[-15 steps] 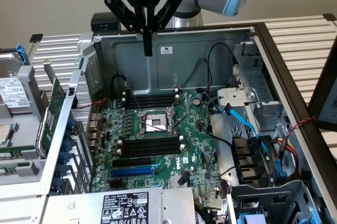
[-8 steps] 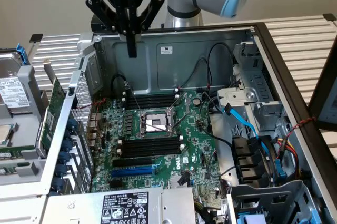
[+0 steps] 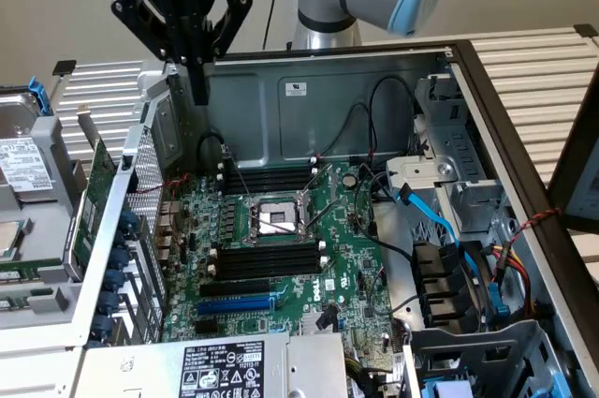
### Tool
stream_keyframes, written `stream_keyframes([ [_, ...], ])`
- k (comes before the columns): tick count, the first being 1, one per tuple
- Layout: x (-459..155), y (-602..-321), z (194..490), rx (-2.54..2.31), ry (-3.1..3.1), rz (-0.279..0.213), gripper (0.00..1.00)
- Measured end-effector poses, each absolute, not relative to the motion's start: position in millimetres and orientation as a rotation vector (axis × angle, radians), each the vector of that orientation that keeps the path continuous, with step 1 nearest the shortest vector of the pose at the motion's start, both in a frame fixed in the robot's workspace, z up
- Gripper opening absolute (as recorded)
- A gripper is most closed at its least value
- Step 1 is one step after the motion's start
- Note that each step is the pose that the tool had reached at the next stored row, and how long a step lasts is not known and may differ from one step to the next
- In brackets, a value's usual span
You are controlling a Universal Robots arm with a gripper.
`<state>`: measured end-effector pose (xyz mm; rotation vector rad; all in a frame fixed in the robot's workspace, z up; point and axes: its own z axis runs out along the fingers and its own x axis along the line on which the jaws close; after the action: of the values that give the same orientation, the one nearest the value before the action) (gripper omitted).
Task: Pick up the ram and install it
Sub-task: 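Reach for the ram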
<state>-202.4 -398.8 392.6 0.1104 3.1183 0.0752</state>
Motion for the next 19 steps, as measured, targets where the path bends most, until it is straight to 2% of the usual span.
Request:
stream_keyframes([
  [19,-286,-399,392,0.111,3.122,0.077,0.11],
])
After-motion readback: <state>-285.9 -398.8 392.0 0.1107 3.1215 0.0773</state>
